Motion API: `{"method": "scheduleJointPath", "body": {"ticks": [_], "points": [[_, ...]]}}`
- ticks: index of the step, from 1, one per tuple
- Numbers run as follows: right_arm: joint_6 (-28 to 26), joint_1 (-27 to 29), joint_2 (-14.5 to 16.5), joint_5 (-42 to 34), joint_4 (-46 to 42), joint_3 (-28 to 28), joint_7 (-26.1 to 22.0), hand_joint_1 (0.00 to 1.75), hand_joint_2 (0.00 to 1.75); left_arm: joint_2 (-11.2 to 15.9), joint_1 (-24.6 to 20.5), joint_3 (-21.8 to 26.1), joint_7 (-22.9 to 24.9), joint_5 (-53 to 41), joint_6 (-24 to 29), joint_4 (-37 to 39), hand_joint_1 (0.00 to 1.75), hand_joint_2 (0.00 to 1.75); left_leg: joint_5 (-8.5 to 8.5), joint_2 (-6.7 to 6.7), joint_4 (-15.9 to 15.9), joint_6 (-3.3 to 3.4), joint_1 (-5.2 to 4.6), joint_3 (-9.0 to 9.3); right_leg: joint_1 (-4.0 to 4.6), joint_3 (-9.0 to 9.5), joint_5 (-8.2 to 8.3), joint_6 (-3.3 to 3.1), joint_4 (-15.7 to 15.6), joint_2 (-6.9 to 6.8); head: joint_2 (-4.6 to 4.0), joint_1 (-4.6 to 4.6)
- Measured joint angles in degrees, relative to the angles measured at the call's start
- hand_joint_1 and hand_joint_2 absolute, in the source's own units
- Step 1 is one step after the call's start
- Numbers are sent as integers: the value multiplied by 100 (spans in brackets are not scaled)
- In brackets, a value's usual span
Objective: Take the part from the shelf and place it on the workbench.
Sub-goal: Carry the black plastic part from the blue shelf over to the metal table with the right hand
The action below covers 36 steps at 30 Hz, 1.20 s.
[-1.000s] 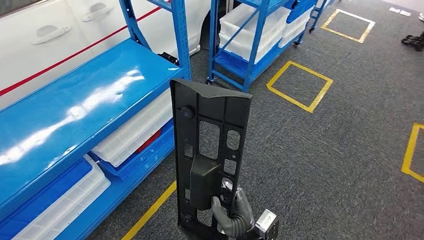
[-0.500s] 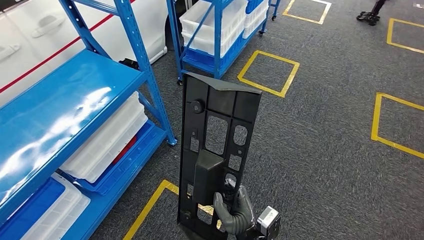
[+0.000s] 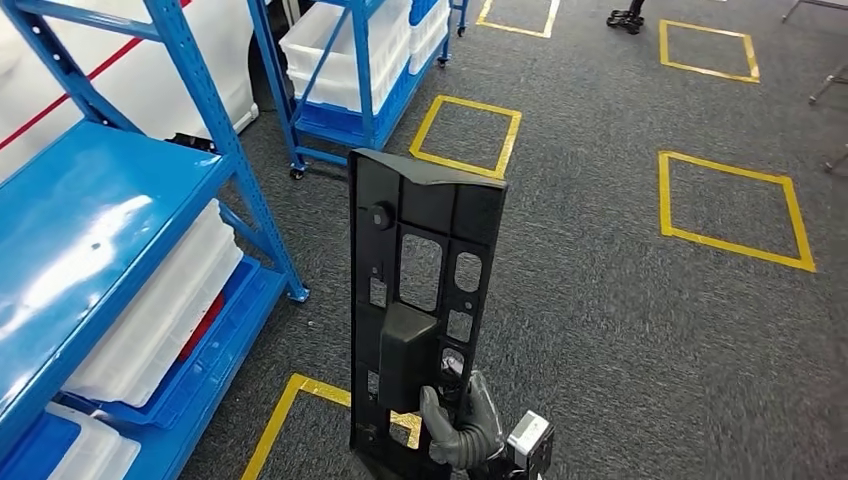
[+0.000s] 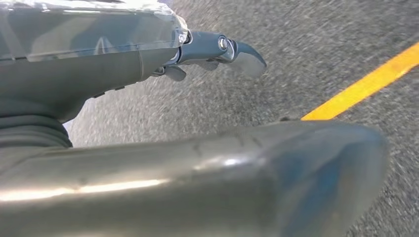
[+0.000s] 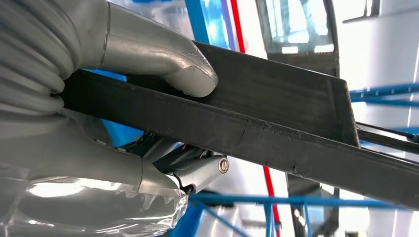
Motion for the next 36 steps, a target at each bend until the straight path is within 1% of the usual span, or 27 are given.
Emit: {"method": "scheduleJointPath", "body": {"ticks": [1, 2, 3, 5, 7, 9, 10, 12, 14, 15, 16, 17, 18, 20, 22, 23, 24, 25, 27, 28, 29, 30, 31, 32, 33, 34, 36], "points": [[2, -2, 0, -2, 14, -1, 0, 175, 175, -3, 6, 0, -4, -1, -19, -11, 0, 0, -2, 91, 2, 3, -15, -6, 1, -43, -7, -4, 127, -13, 0, 0], [1, -1, 0, -7, 24, -1, 1, 175, 175, -5, 7, 0, -7, -1, -32, -22, 0, 0, -4, 175, 4, 5, -29, -7, 6, 42, 93, -20, 14, -30, 0, 0], [-1, -3, 0, -11, 31, -1, 1, 175, 175, -10, 8, 0, -9, -2, -38, -35, 0, 0, -8, 252, 4, 6, -42, -2, 19, 252, 267, -49, -338, -78, 0, 0], [-3, -13, 0, -16, 34, -1, 1, 175, 175, -26, 8, 0, -12, -2, -43, -59, 0, 0, -23, 380, 5, -5, -69, 16, 87, 734, 533, -155, -1198, -349, 0, -2], [-4, -29, 3, -16, 34, -2, -1, 175, 175, -36, 10, 0, -15, -3, -45, -75, 0, 0, -38, 483, 5, -38, -81, 33, 157, 930, 604, -242, -1586, -503, 0, -3], [-12, -31, 5, -15, 31, -4, -2, 175, 175, -38, 7, 0, -20, -5, -49, -91, 0, 0, -49, 597, -6, -84, -92, 56, 156, 923, 644, -285, -1617, -370, 0, -3], [-26, -25, 8, -14, 25, -6, -3, 175, 175, -38, 5, 0, -28, -9, -58, -102, 0, 0, -84, 577, 20, -112, -91, 59, 134, 928, 671, -308, -1649, -301, 0, -3], [-81, -14, 16, -13, -2, -11, -4, 175, 175, -37, 14, 0, -55, -29, -96, -117, 0, 0, -334, 301, 365, -170, -75, -71, 75, 938, 730, -358, -1710, -160, 0, -7], [-171, 12, 23, -15, -51, -23, -3, 175, 175, -34, 21, -1, -73, -66, -139, -118, 0, 0, -745, -29, 1150, -217, -31, -414, 56, 908, 757, -382, -1716, -17, 0, -10], [-225, 37, 25, -17, -81, -31, -2, 175, 175, -32, 23, -1, -75, -84, -154, -118, 0, 0, -881, -89, 1511, -239, -14, -576, 55, 895, 764, -380, -1711, 66, 0, -10], [-282, 70, 23, -20, -118, -43, 0, 175, 175, -31, 20, -4, -77, -105, -170, -118, 0, 0, -899, -105, 1683, -257, 1, -655, 52, 887, 771, -372, -1703, 152, 0, -10], [-341, 106, 21, -22, -161, -55, 1, 175, 175, -28, 17, -10, -78, -124, -189, -119, 0, 0, -791, -114, 1619, -272, 17, -622, 46, 883, 776, -361, -1691, 245, 0, -10], [-404, 141, 19, -22, -210, -69, 3, 175, 175, -26, 14, -20, -85, -149, -215, -120, 0, 0, -586, -146, 1327, -288, 40, -485, 38, 883, 777, -345, -1673, 340, 0, -10], [-530, 200, 14, -18, -320, -109, 4, 175, 175, -21, 14, -40, -106, -199, -280, -122, 0, 0, -204, -393, 512, -317, 96, -117, 23, 858, 762, -290, -1606, 513, 0, -10], [-684, 243, -7, 34, -426, -163, 3, 175, 175, -16, 13, -59, -132, -264, -368, -123, 0, 0, -104, -618, 107, -301, 117, 46, 13, 790, 763, -208, -1544, 656, 0, -7], [-783, 264, -35, 90, -479, -204, 2, 175, 175, -13, 5, -78, -146, -310, -435, -125, 0, 0, -122, -632, 88, -270, 99, 52, 4, 754, 778, -162, -1535, 723, 0, -5], [-889, 287, -73, 158, -526, -255, 1, 175, 175, -8, -4, -108, -167, -361, -512, -128, 0, 0, -105, -562, 86, -221, 89, 49, -13, 725, 800, -119, -1541, 788, 0, -4], [-1007, 317, -124, 233, -576, -329, -1, 175, 175, 1, -13, -149, -197, -423, -603, -132, 0, 0, -83, -484, 70, -175, 79, 53, -21, 696, 794, -76, -1512, 737, 0, -4], [-1228, 367, -232, 371, -670, -515, -3, 175, 175, 21, -17, -242, -283, -544, -753, -137, 0, 0, -41, -323, 34, -81, 71, 47, -7, 549, 621, -19, -1228, 421, 0, -4], [-1317, 385, -277, 428, -714, -619, -3, 175, 175, 33, -12, -286, -334, -598, -795, -138, 0, 0, -33, -240, 28, -51, 56, 36, 2, 404, 438, -7, -913, 207, 0, -3], [-1376, 402, -309, 470, -754, -723, -3, 175, 175, 46, -4, -326, -386, -639, -811, -138, 0, 0, -34, -156, 29, -29, 38, 22, 6, 225, 239, -5, -536, 87, 0, -3], [-1413, 425, -332, 497, -788, -832, -3, 175, 175, 59, 3, -364, -436, -674, -817, -138, 0, 0, -37, -65, 30, -18, 21, 11, 3, 53, 77, -4, -171, 31, 0, -3], [-1432, 459, -353, 513, -815, -944, -3, 175, 175, 70, 7, -399, -479, -700, -817, -138, 0, 0, -41, 25, 31, -12, 8, 5, 0, -48, 6, -7, 61, 9, 0, -3], [-1437, 496, -373, 519, -838, -1049, -2, 175, 175, 80, 9, -431, -512, -716, -817, -138, 0, 0, -47, 112, 32, -8, -1, 5, 0, -41, 47, -14, 80, -6, 0, -3], [-1435, 529, -393, 520, -859, -1141, -2, 175, 175, 85, 9, -457, -530, -727, -817, -138, 0, 0, -55, 194, 32, -8, -10, 12, 4, 89, 188, -29, -134, -35, 0, -3], [-1432, 552, -412, 523, -882, -1215, -1, 175, 175, 88, 7, -478, -540, -732, -817, -138, 0, 0, -67, 273, 32, -12, -18, 25, 15, 320, 380, -56, -532, -111, 0, -3], [-1412, 562, -431, 552, -928, -1305, -2, 175, 175, 89, 4, -506, -578, -704, -817, -138, 0, 0, -101, 408, 34, -45, -46, 53, 81, 736, 611, -137, -1289, -364, 0, -3]]}}
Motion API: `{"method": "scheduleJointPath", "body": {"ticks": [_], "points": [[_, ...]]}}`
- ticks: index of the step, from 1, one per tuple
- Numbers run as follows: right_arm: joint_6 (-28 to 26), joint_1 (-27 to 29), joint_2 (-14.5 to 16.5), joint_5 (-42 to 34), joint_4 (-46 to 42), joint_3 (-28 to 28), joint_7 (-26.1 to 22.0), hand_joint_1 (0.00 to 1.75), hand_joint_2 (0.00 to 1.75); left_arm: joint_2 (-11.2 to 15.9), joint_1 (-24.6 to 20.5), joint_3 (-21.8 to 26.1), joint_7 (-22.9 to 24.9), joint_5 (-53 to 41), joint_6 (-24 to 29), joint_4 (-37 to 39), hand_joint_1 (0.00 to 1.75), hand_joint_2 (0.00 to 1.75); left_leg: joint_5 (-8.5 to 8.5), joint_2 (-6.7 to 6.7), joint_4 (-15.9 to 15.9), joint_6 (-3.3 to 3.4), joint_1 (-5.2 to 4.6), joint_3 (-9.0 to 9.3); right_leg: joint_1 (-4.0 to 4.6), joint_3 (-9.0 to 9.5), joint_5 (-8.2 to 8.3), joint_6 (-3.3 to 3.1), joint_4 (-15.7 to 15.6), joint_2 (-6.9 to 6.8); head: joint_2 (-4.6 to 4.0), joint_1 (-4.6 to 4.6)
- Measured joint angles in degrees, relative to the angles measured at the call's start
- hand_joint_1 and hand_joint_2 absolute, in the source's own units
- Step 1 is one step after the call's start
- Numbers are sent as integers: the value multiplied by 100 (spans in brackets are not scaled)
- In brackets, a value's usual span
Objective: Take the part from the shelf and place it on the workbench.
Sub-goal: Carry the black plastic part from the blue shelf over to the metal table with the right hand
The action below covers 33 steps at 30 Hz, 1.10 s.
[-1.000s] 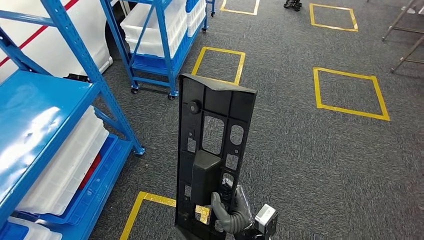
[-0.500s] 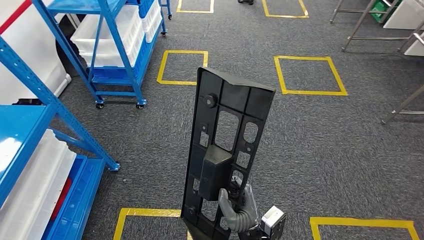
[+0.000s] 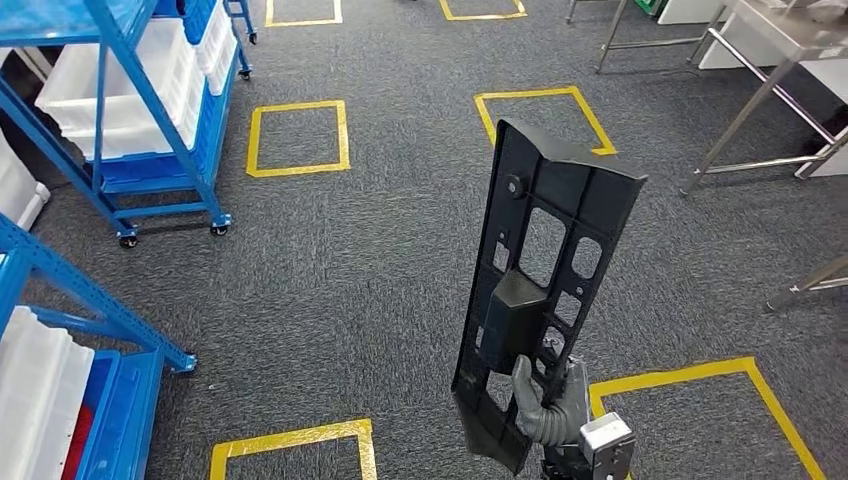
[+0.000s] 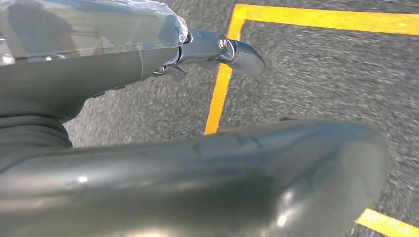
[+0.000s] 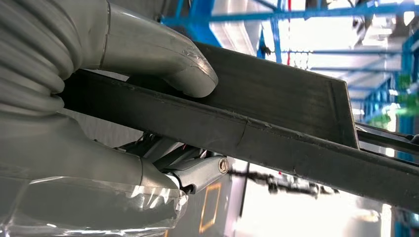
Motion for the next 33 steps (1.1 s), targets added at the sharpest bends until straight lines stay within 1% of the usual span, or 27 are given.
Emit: {"method": "scheduleJointPath", "body": {"ticks": [1, 2, 4, 5, 6, 8, 9, 10, 11, 12, 13, 15, 16, 17, 18, 19, 20, 21, 23, 24, 25, 26, 27, 28, 30, 32, 33], "points": [[29, -3, -2, 32, -16, -34, -1, 175, 175, 16, -2, 0, -96, 109, -14, -1, 0, 0, -17, 60, 0, -25, -10, 14, 35, 98, 31, -38, -195, -76, 0, 0], [62, -10, -2, 76, -21, -74, -1, 175, 175, 48, -7, 27, -229, 268, -48, -5, 0, 0, -30, 118, -5, -51, -15, 27, 65, 111, 13, -69, -251, -86, 0, 0], [112, -22, 1, 208, -14, -219, 0, 175, 175, 206, -28, 156, -508, 580, -275, -22, 0, 0, -61, 194, -3, -106, -1, 57, 61, 109, 43, -124, -291, 62, 0, 0], [117, -34, 10, 277, -10, -339, 0, 175, 175, 321, -38, 216, -567, 616, -464, -31, 0, 0, -113, 103, 59, -136, 12, 42, 44, 121, 61, -156, -321, 128, 0, -1], [117, -51, 22, 343, -9, -486, -1, 175, 175, 450, -44, 253, -585, 587, -663, -36, 0, 0, -218, -52, 218, -165, 26, -23, 25, 135, 80, -188, -351, 191, 0, -2], [125, -68, 61, 460, -18, -810, -1, 175, 175, 684, -44, 264, -569, 443, -987, -37, 0, 0, -572, -409, 890, -211, 52, -336, 11, 147, 94, -230, -372, 305, 0, -4], [127, -52, 81, 528, -29, -970, 0, 175, 175, 780, -41, 264, -564, 380, -1093, -37, 0, 0, -737, -482, 1287, -227, 58, -528, 14, 145, 93, -240, -368, 367, 0, -4], [128, -11, 106, 610, -45, -1124, 1, 175, 175, 857, -39, 264, -563, 327, -1183, -37, 0, 0, -818, -507, 1581, -241, 62, -677, 14, 148, 91, -245, -363, 440, 0, -4], [126, 47, 132, 691, -66, -1277, 1, 175, 175, 924, -36, 264, -567, 290, -1255, -37, 0, 0, -771, -515, 1665, -250, 67, -732, 11, 153, 88, -244, -356, 525, 0, -4], [127, 109, 158, 761, -88, -1414, 1, 175, 175, 967, -32, 263, -569, 259, -1308, -37, 0, 0, -607, -528, 1514, -255, 74, -680, 3, 160, 83, -238, -345, 616, 0, -4], [129, 172, 183, 814, -108, -1536, 1, 175, 175, 999, -29, 262, -569, 234, -1340, -37, 0, 0, -361, -576, 1162, -259, 88, -537, -8, 167, 74, -224, -326, 714, 0, -4], [126, 270, 220, 856, -136, -1721, 1, 175, 175, 1027, -16, 253, -541, 197, -1344, -34, 0, 0, -25, -920, 412, -264, 143, -229, -25, 133, 50, -177, -264, 895, 0, -4], [112, 306, 231, 861, -143, -1786, 2, 175, 175, 1032, -21, 245, -498, 202, -1305, -32, 0, 0, 33, -1075, 192, -258, 163, -146, -33, 94, 50, -143, -238, 977, 0, -3], [93, 338, 237, 861, -144, -1827, 2, 175, 175, 1033, -34, 240, -435, 232, -1249, -29, 0, 0, 16, -1178, 112, -244, 172, -119, -39, 50, 61, -106, -226, 1057, 0, -3], [62, 369, 239, 861, -142, -1851, 2, 175, 175, 1044, -58, 238, -363, 282, -1186, -28, 0, 0, 15, -1147, 78, -218, 163, -112, -47, 13, 83, -65, -223, 1144, 0, -2], [26, 405, 240, 865, -139, -1860, 2, 175, 175, 1057, -82, 241, -295, 339, -1133, -29, 0, 0, 29, -1050, 62, -178, 164, -103, -64, -11, 98, -27, -231, 1219, 0, -1], [-14, 436, 243, 871, -132, -1860, 2, 175, 175, 1075, -99, 248, -242, 386, -1099, -29, 0, 0, 48, -956, 23, -137, 164, -82, -61, -38, 82, 2, -200, 1173, 0, -1], [-51, 453, 245, 880, -123, -1859, 2, 175, 175, 1098, -107, 257, -210, 415, -1082, -30, 0, 0, 69, -858, -19, -96, 166, -61, -54, -99, 14, 27, -87, 1036, 0, 1], [-96, 448, 252, 892, -99, -1858, 1, 175, 175, 1139, -107, 279, -174, 436, -1067, -31, 0, 0, 85, -674, -65, -42, 149, -36, -39, -366, -274, 64, 450, 620, 0, 2], [-103, 439, 256, 893, -81, -1858, 1, 175, 175, 1160, -106, 291, -164, 440, -1064, -31, 0, 0, 78, -580, -66, -28, 134, -33, -51, -551, -433, 82, 813, 490, 0, 2], [-107, 437, 260, 892, -63, -1858, 1, 175, 175, 1174, -106, 302, -156, 443, -1063, -31, 0, 0, 69, -488, -65, -23, 121, -30, -66, -704, -530, 98, 1111, 423, 0, 2], [-107, 444, 264, 892, -43, -1858, 2, 175, 175, 1185, -108, 310, -150, 444, -1062, -31, 0, 0, 56, -397, -63, -24, 112, -22, -79, -778, -533, 109, 1252, 381, 0, 2], [-107, 455, 265, 892, -27, -1858, 2, 175, 175, 1189, -112, 316, -148, 444, -1062, -31, 0, 0, 40, -313, -62, -29, 108, -8, -86, -742, -436, 114, 1183, 349, 0, 2], [-107, 463, 265, 892, -18, -1858, 3, 175, 175, 1190, -117, 318, -148, 444, -1062, -31, 0, 0, 22, -236, -62, -42, 107, 15, -86, -589, -259, 111, 902, 296, 0, 2], [-107, 463, 266, 893, -11, -1858, 2, 175, 175, 1192, -128, 319, -148, 444, -1062, -31, 0, 0, -27, -94, -63, -82, 95, 76, -54, -171, 32, 68, 140, 58, 0, 2], [-144, 458, 267, 898, -11, -1858, 1, 175, 175, 1194, -140, 320, -136, 444, -1061, -31, 0, 0, -72, 15, -64, -139, 77, 126, 1, 31, 93, -4, -236, -93, 0, 2], [-199, 463, 267, 904, -10, -1856, 1, 175, 175, 1192, -155, 320, -110, 445, -1060, -31, 0, 0, -86, 64, -71, -167, 69, 145, 27, 34, 78, -40, -239, -71, 0, 2]]}}
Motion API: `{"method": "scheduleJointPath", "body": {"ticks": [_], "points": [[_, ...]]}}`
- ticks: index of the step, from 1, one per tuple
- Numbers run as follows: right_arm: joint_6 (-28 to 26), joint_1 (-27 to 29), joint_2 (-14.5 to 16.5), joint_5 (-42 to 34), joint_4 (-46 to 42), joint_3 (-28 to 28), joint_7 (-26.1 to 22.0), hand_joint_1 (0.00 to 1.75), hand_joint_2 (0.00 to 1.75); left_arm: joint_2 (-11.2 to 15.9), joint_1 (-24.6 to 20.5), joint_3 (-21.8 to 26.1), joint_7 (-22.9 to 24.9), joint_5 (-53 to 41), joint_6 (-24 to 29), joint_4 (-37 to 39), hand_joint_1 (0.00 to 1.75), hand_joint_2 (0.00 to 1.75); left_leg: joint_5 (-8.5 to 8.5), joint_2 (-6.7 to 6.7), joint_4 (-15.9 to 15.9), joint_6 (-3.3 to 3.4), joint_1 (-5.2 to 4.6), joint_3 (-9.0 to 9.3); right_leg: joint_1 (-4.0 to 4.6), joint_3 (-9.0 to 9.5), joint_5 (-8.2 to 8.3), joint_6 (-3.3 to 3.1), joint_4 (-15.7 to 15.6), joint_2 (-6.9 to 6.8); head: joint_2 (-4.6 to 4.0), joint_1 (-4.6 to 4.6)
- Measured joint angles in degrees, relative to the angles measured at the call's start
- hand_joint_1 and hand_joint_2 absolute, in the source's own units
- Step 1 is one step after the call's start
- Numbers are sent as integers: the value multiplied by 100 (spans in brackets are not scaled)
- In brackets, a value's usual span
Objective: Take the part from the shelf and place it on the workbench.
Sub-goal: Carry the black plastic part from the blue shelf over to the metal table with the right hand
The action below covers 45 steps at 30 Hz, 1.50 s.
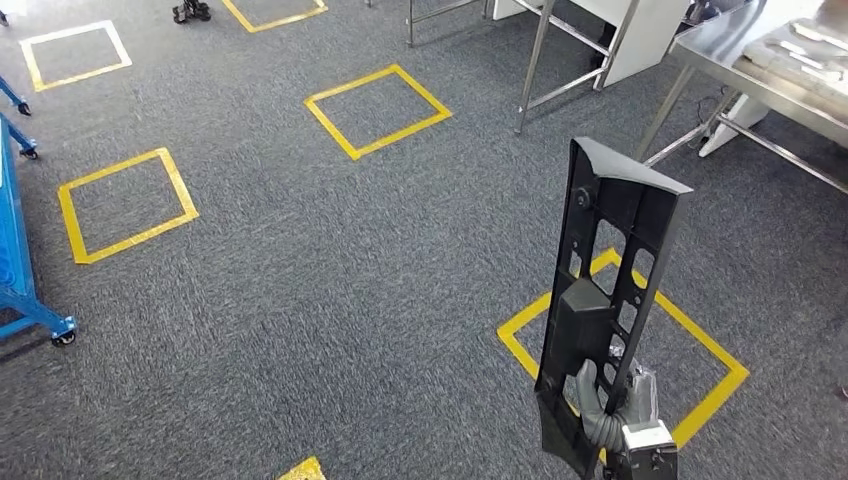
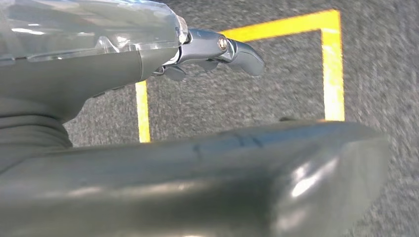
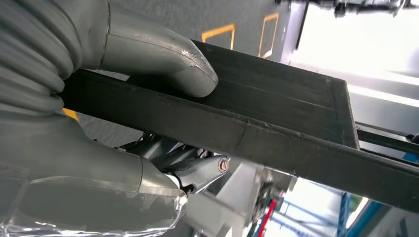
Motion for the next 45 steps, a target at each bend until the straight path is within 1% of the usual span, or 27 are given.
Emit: {"method": "scheduleJointPath", "body": {"ticks": [2, 4, 6, 7, 8, 9, 10, 11, 13, 15, 17, 19, 21, 23, 24, 25, 28, 30, 32, 34, 36, 38, 39, 40, 42, 44, 45], "points": [[-242, 15, -3, 17, 1, 41, -1, 175, 175, -5, -35, 2, 72, 30, -7, -2, 0, 0, -39, 65, -4, -62, 10, 53, -9, 9, 7, -62, -32, 135, 0, 0], [-577, 8, -22, 25, 5, 176, -1, 175, 175, 9, -40, 22, 113, 86, -48, -7, 0, 0, -213, -148, 232, -113, 31, -18, -46, 45, 29, -137, -88, 264, 0, -3], [-861, -33, -74, 16, 29, 382, -1, 175, 175, 56, -19, 48, 144, 115, -94, -9, 0, 0, -566, -466, 919, -134, 49, -347, -58, 61, 38, -190, -110, 397, 0, -7], [-968, -56, -110, 9, 51, 497, -1, 175, 175, 87, -10, 55, 174, 106, -105, -9, 0, 0, -720, -540, 1329, -140, 51, -566, -51, 61, 37, -203, -108, 476, 0, -7], [-1041, -72, -142, 3, 78, 604, -1, 175, 175, 112, -3, 57, 207, 92, -108, -9, 0, 0, -782, -571, 1617, -141, 50, -737, -44, 65, 35, -209, -104, 558, 0, -7], [-1094, -87, -169, -2, 108, 704, -1, 175, 175, 132, 3, 58, 243, 72, -108, -9, 0, 0, -708, -586, 1683, -134, 49, -813, -39, 72, 33, -211, -97, 646, 0, -7], [-1138, -107, -192, -4, 140, 795, 0, 175, 175, 150, 7, 58, 280, 45, -108, -9, 0, 0, -523, -607, 1528, -121, 48, -790, -36, 82, 29, -209, -88, 738, 0, -7], [-1173, -132, -209, -5, 169, 866, 0, 175, 175, 162, 8, 58, 315, 21, -109, -9, 0, 0, -259, -665, 1148, -101, 49, -657, -36, 93, 24, -203, -78, 822, 0, -7], [-1231, -196, -232, -5, 221, 974, 0, 175, 175, 195, 15, 57, 372, -22, -113, -9, 0, 0, 101, -901, 378, -59, 52, -361, -35, 90, 13, -172, -48, 969, 0, -7], [-1258, -242, -254, -5, 267, 1045, -1, 175, 175, 222, 13, 57, 397, -41, -116, -9, 0, 0, 158, -1023, 91, -31, 42, -251, -49, 50, 20, -112, -29, 1086, 0, -7], [-1265, -253, -281, -2, 308, 1100, -1, 175, 175, 235, -14, 57, 403, -43, -118, -9, 0, 0, 188, -910, 51, 14, 38, -234, -63, 17, 42, -37, -35, 1171, 0, -7], [-1273, -265, -311, 5, 339, 1148, -1, 175, 175, 241, -24, 58, 407, -43, -120, -9, 0, 0, 230, -765, -7, 87, 56, -212, -42, -62, -72, 22, 119, 925, 0, -4], [-1278, -299, -337, 10, 369, 1180, -1, 175, 175, 241, 4, 58, 410, -43, -121, -9, 0, 0, 246, -610, -37, 129, 55, -209, -42, -347, -420, 66, 721, 551, 0, -2], [-1280, -319, -350, 10, 409, 1203, -1, 175, 175, 242, 32, 57, 424, -45, -119, -9, 0, 0, 235, -452, -35, 133, 45, -215, -74, -695, -706, 104, 1433, 441, 0, -2], [-1282, -323, -356, 5, 430, 1217, -1, 175, 175, 242, 38, 57, 442, -51, -113, -9, 0, 0, 226, -372, -35, 130, 44, -211, -90, -758, -700, 119, 1560, 426, 0, -2], [-1284, -333, -364, -1, 453, 1235, -1, 175, 175, 242, 38, 57, 469, -63, -105, -9, 0, 0, 215, -297, -34, 121, 44, -202, -101, -694, -580, 129, 1441, 404, 0, -2], [-1298, -472, -382, -14, 546, 1335, 0, 175, 175, 241, 38, 48, 590, -133, -83, -9, 0, 0, 159, -78, -34, 62, 28, -133, -83, -70, -76, 92, 262, 72, 0, -2], [-1312, -609, -383, -22, 629, 1418, 1, 175, 175, 242, 40, 33, 664, -187, -70, -9, 0, 0, 123, 39, -35, 3, 4, -93, -40, 83, -30, 18, -55, -56, 0, -3], [-1318, -712, -390, -51, 713, 1476, 1, 175, 175, 243, 22, 4, 734, -265, -49, -9, 0, 0, 96, 141, -41, -62, -1, -55, -27, 67, -24, -56, -58, 75, 0, -4], [-1318, -823, -402, -110, 799, 1517, 1, 175, 175, 240, 13, -50, 808, -372, -24, -9, 0, 0, -27, -63, 109, -123, 25, -93, -53, 68, 0, -129, -87, 216, 0, -4], [-1329, -975, -412, -178, 904, 1562, 0, 175, 175, 239, 47, -127, 877, -503, -30, -8, 0, 0, -364, -438, 702, -156, 53, -362, -73, 71, 20, -188, -102, 361, 0, -5], [-1388, -1073, -423, -241, 1006, 1594, 1, 175, 175, 238, 88, -224, 924, -637, -90, -7, 0, 0, -677, -572, 1489, -166, 56, -759, -63, 71, 19, -210, -96, 515, 0, -6], [-1478, -1075, -433, -261, 1041, 1601, 1, 175, 175, 237, 110, -275, 879, -681, -163, -7, 0, 0, -692, -585, 1698, -166, 54, -889, -56, 76, 16, -211, -90, 601, 0, -6], [-1622, -1034, -442, -261, 1052, 1592, 2, 175, 175, 234, 142, -317, 710, -686, -287, -7, 0, 0, -590, -594, 1683, -158, 54, -921, -52, 85, 10, -209, -82, 688, 0, -6], [-1906, -780, -451, -210, 925, 1497, 1, 175, 175, 226, 263, -360, -136, -574, -646, 7, 0, 0, -142, -698, 1027, -124, 56, -681, -49, 115, -22, -189, -56, 850, 0, -6], [-1907, -420, -438, -103, 677, 1307, 1, 175, 175, 199, 379, -360, -1210, -387, -912, 120, 0, 0, 139, -1001, 318, -85, 72, -389, -47, 116, -58, -148, -18, 984, 0, -5], [-1809, -286, -417, -25, 577, 1214, 0, 175, 175, 178, 405, -358, -1565, -313, -961, 209, 0, 0, 169, -1091, 152, -66, 69, -321, -57, 99, -62, -118, -7, 1061, 0, -5]]}}
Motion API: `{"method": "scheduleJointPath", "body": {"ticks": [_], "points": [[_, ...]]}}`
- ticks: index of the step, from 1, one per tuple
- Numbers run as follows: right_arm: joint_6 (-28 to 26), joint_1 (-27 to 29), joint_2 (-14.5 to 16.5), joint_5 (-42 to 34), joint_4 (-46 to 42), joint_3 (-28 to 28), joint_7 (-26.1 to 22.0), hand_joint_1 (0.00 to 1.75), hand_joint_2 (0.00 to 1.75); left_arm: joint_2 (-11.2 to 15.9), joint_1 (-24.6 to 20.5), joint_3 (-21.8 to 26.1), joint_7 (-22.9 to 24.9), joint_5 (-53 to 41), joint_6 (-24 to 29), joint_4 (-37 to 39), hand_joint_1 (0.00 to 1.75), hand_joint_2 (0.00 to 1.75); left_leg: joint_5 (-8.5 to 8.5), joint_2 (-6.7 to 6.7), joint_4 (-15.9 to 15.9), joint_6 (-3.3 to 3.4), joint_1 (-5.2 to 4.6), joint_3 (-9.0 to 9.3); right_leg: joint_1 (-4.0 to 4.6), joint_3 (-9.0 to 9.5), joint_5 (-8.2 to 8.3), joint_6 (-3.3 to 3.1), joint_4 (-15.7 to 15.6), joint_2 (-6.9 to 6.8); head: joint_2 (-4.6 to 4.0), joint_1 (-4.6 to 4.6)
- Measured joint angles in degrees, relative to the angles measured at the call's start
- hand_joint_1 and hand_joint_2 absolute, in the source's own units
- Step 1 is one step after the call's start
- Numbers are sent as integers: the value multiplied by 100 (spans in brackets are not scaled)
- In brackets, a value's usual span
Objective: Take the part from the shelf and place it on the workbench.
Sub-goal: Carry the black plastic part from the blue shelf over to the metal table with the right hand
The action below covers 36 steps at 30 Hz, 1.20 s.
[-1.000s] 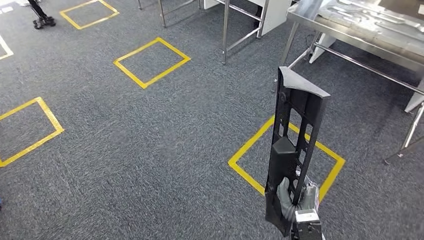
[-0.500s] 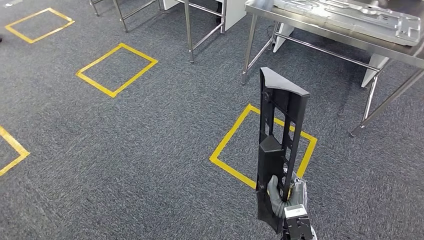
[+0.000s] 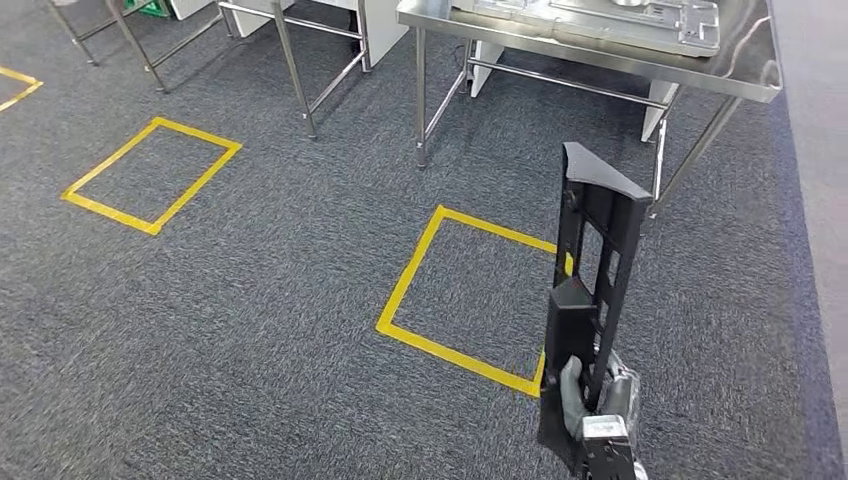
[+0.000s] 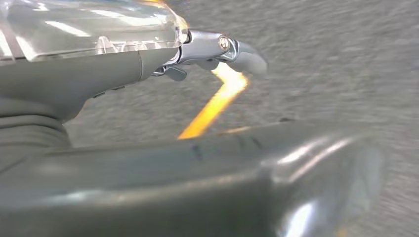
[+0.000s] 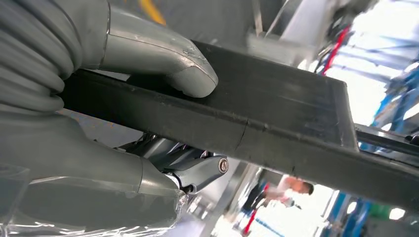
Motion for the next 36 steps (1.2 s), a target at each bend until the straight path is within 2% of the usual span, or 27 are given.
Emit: {"method": "scheduleJointPath", "body": {"ticks": [1, 2, 3, 4, 5, 7, 8, 9, 10, 11, 12, 13, 15, 16, 18, 19, 21, 22, 23, 24, 25, 26, 28, 30, 31, 34, 36], "points": [[96, 93, 28, 84, -69, -82, 0, 175, 175, -23, 7, 1, -202, 54, -21, 94, 0, 0, -23, -25, -44, 18, -9, 25, -16, -24, 9, 36, 0, 84, 0, 1], [173, 157, 59, 163, -114, -144, 0, 175, 175, -48, 4, 1, -283, 92, -30, 166, 0, 0, -13, 63, -65, 44, -18, 40, -30, -46, 25, 76, -13, 174, 0, 0], [226, 218, 92, 233, -153, -202, -1, 175, 175, -72, -11, 1, -320, 117, -38, 223, 0, 0, 4, 153, -97, 83, -17, 62, -40, -61, 27, 114, -11, 177, 0, -1], [255, 264, 120, 277, -184, -255, -2, 175, 175, -96, -24, 1, -336, 133, -47, 270, 0, 0, 26, 233, -136, 127, -8, 85, -31, -95, -17, 148, 48, 52, 0, 1], [271, 290, 144, 306, -204, -303, -2, 175, 175, -118, -37, 0, -346, 152, -55, 312, 0, 0, 48, 315, -175, 165, 2, 99, -18, -173, -124, 178, 207, -136, 0, 3], [294, 299, 184, 342, -226, -394, -2, 175, 175, -144, -39, -12, -358, 182, -77, 386, 0, 0, 57, 476, -205, 208, -1, 113, -17, -493, -481, 229, 861, -524, 0, 7], [308, 300, 203, 360, -230, -439, -1, 175, 175, -149, -34, -26, -360, 197, -90, 411, 0, 0, 50, 561, -203, 211, -5, 114, -32, -684, -635, 252, 1236, -588, 0, 6], [331, 311, 222, 377, -232, -483, -1, 175, 175, -154, -31, -45, -360, 213, -102, 431, 0, 0, 39, 651, -201, 209, -7, 119, -50, -818, -697, 273, 1493, -614, 0, 5], [359, 322, 243, 393, -233, -524, -1, 175, 175, -163, -34, -62, -360, 236, -108, 446, 0, 0, 25, 739, -200, 202, -7, 130, -68, -850, -647, 291, 1544, -632, 0, 5], [389, 329, 263, 412, -233, -563, -1, 175, 175, -177, -47, -75, -357, 266, -98, 459, 0, 0, 8, 823, -199, 190, -7, 147, -84, -756, -493, 303, 1356, -669, 0, 5], [413, 330, 283, 435, -233, -593, -1, 175, 175, -198, -68, -87, -347, 299, -77, 470, 0, 0, -12, 901, -197, 172, -7, 172, -94, -555, -281, 308, 978, -752, 0, 5], [428, 322, 305, 462, -233, -615, -1, 175, 175, -220, -94, -102, -333, 333, -42, 482, 0, 0, -35, 966, -195, 148, -14, 200, -88, -331, -121, 294, 558, -899, 0, 5], [437, 310, 355, 508, -242, -640, -1, 175, 175, -264, -144, -150, -288, 389, 28, 504, 0, 0, -81, 1075, -189, 83, -42, 253, -54, -46, 34, 230, 20, -1101, 0, 5], [449, 307, 377, 521, -252, -650, -1, 175, 175, -276, -166, -182, -262, 428, 48, 513, 0, 0, -98, 1126, -194, 49, -55, 276, -32, -24, 21, 189, -41, -1118, 0, 5], [494, 310, 412, 532, -273, -677, 0, 175, 175, -286, -216, -245, -216, 530, 46, 519, 0, 0, -122, 1242, -215, -16, -58, 325, -26, -32, 34, 113, -52, -970, 0, 4], [525, 307, 432, 543, -281, -692, 2, 175, 175, -288, -235, -279, -188, 586, 34, 520, 0, 0, -166, 1203, -181, -49, -47, 336, -37, -22, 49, 75, -77, -897, 0, 4], [564, 247, 469, 589, -285, -714, 20, 175, 175, -282, -247, -349, -90, 706, 23, 521, 0, 0, -436, 900, 220, -95, -16, 185, -64, 1, 86, -6, -127, -760, 0, 1], [558, 195, 485, 636, -275, -719, 48, 175, 175, -274, -243, -387, -7, 764, 37, 520, 0, 0, -639, 697, 610, -108, -2, 7, -59, 0, 92, -36, -133, -698, 0, 1], [528, 136, 493, 692, -254, -722, 88, 175, 175, -267, -238, -426, 84, 817, 63, 515, 0, 0, -826, 574, 1047, -114, 3, -214, -50, -3, 86, -61, -133, -635, 0, 0], [477, 88, 502, 753, -223, -722, 138, 175, 175, -261, -234, -463, 172, 852, 104, 503, 0, 0, -926, 519, 1397, -117, 3, -407, -38, 1, 75, -77, -132, -576, 0, 0], [412, 57, 504, 802, -189, -723, 184, 175, 175, -265, -230, -501, 238, 869, 151, 484, 0, 0, -905, 501, 1551, -114, 3, -515, -27, 13, 59, -83, -130, -519, 0, 0], [342, 33, 505, 833, -153, -723, 220, 175, 175, -273, -223, -539, 282, 876, 203, 460, 0, 0, -762, 497, 1461, -101, 2, -513, -17, 34, 38, -84, -126, -474, 0, 0], [223, -13, 505, 872, -96, -724, 266, 175, 175, -303, -205, -610, 320, 874, 297, 419, 0, 0, -289, 477, 702, -42, -3, -220, -5, 90, -7, -63, -114, -411, 0, 1], [135, -81, 504, 925, -71, -724, 318, 175, 175, -332, -192, -667, 312, 874, 356, 402, 0, 0, -54, 441, 32, 29, -25, 51, 13, 118, -54, -10, -92, -373, 0, 1], [103, -118, 504, 961, -69, -722, 360, 175, 175, -345, -186, -692, 294, 879, 370, 399, 0, 0, -54, 430, -99, 64, -41, 93, 14, 121, -56, 26, -76, -363, 0, 0], [49, -204, 491, 1064, -97, -712, 487, 175, 175, -391, -162, -778, 220, 903, 369, 393, 0, 0, -85, 449, -175, 162, -41, 175, 8, 117, -33, 145, 41, -374, 0, 0], [11, -258, 475, 1139, -145, -699, 547, 175, 175, -417, -138, -828, 129, 909, 321, 395, 0, 0, -103, 468, -205, 215, -18, 287, -1, -28, -198, 195, 361, -483, 0, 3]]}}
